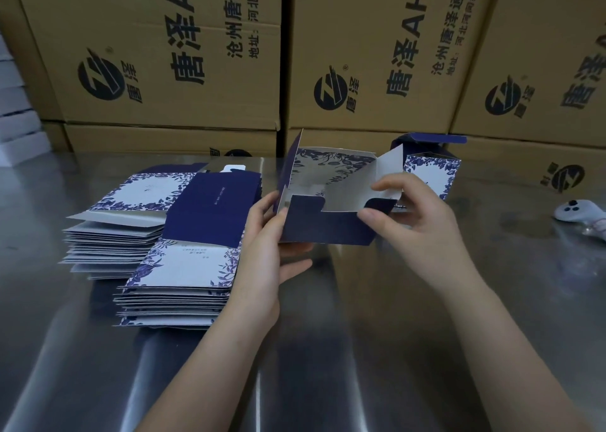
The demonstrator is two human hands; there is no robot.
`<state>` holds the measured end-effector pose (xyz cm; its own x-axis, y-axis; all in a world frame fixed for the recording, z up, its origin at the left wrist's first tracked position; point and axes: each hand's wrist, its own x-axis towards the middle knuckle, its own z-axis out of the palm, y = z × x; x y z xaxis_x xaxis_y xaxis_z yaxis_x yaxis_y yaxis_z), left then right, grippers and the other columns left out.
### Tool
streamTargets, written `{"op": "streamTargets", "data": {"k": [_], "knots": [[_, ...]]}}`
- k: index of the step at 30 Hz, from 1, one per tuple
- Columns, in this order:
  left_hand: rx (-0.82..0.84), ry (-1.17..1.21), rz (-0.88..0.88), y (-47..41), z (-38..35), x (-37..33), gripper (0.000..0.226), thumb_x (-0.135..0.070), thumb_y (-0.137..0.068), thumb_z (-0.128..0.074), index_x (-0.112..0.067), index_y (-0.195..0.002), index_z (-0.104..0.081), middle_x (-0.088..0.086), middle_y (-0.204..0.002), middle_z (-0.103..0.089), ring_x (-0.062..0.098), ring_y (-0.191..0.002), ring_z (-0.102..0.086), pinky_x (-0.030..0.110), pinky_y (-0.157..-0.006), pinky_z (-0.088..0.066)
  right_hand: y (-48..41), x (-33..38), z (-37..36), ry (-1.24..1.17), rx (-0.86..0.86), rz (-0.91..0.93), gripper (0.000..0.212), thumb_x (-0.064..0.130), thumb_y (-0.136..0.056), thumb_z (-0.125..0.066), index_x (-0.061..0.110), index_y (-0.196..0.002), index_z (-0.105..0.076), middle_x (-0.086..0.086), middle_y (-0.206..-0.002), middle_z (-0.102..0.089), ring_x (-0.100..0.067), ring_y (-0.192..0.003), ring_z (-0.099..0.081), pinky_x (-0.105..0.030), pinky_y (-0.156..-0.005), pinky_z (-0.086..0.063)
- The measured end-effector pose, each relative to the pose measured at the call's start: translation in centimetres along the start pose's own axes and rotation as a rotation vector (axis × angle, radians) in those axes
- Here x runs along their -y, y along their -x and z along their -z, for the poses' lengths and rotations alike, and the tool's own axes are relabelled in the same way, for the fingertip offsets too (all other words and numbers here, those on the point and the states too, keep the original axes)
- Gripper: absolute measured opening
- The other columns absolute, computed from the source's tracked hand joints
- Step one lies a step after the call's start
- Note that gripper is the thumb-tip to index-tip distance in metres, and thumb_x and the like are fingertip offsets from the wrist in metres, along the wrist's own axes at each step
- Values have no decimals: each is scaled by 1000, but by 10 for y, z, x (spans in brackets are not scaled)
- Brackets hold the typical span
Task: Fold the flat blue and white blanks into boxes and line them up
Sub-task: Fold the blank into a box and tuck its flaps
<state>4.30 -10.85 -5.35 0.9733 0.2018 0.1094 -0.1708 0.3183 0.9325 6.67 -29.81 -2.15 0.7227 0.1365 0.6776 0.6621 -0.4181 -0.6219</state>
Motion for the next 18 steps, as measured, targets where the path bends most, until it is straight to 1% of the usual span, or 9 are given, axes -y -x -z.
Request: {"op": "streamTargets", "data": {"k": [2, 5, 7, 9, 10, 12, 14, 16, 18], "knots": [[33, 30, 45, 0, 0, -1, 31, -40, -98, -54, -49, -127, -53, -9, -119, -69, 19, -93, -74, 43, -81, -59, 0, -2, -4, 13, -67, 23, 20, 29, -80, -72, 22, -93, -60, 13, -97, -60, -13, -94, -59, -34, -77, -52], [82, 74, 99, 0, 0, -2, 37, -44, -97, -52, -50, -134, -51, -11, -114, -72, 22, -101, -72, 46, -87, -57, 1, -4, -10, 26, -142, 23, 17, 31, -80, -70, 21, -89, -59, 10, -90, -60, -13, -86, -58, -28, -68, -52], [105, 73, 107, 0, -1, -2, 39, -47, -98, -50, -50, -137, -50, -12, -117, -71, 23, -105, -70, 47, -90, -56, 2, -4, -13, 22, -196, 27, 16, 28, -81, -71, 22, -89, -59, 11, -90, -59, -9, -82, -57, -23, -65, -52], [128, 62, 108, 1, -3, -1, 41, -48, -99, -47, -50, -140, -47, -11, -123, -69, 23, -109, -68, 49, -94, -54, 2, -5, -14, 41, -243, 34, 17, 24, -81, -74, 24, -89, -58, 18, -93, -59, -2, -81, -58, -15, -63, -49], [141, 60, 109, 1, -4, 1, 41, -48, -100, -45, -49, -141, -45, -10, -126, -67, 23, -111, -66, 49, -95, -53, 2, -5, -15, 55, -263, 25, 19, 25, -81, -75, 27, -90, -58, 23, -94, -59, 0, -80, -58, -13, -63, -48], [168, 55, 98, 2, -6, 3, 43, -46, -103, -41, -46, -145, -41, -8, -134, -62, 24, -115, -64, 47, -96, -53, 2, -6, -17, 96, -310, 0, 23, 26, -80, -76, 30, -91, -56, 33, -92, -57, -2, -76, -57, -14, -63, -46], [180, 22, 63, 1, -7, 6, 44, -45, -104, -37, -43, -148, -37, -6, -143, -53, 25, -118, -62, 47, -96, -53, 2, -8, -18, 144, -368, -9, 23, 25, -80, -77, 28, -92, -58, 37, -89, -56, -3, -72, -54, -16, -63, -43], [174, -50, 20, -1, -8, 10, 47, -46, -104, -34, -40, -150, -35, -1, -148, -45, 26, -119, -61, 48, -98, -53, 3, -10, -18, 195, -411, 9, 21, 22, -80, -77, 20, -93, -61, 29, -84, -57, -7, -68, -51, -16, -62, -40], [144, -146, -36, -3, -10, 15, 50, -45, -104, -31, -35, -152, -32, 3, -148, -41, 25, -114, -63, 46, -97, -54, 4, -11, -19, 252, -432, 38, 21, 17, -80, -77, 11, -96, -64, 20, -87, -56, -12, -65, -49, -15, -62, -38]]}}
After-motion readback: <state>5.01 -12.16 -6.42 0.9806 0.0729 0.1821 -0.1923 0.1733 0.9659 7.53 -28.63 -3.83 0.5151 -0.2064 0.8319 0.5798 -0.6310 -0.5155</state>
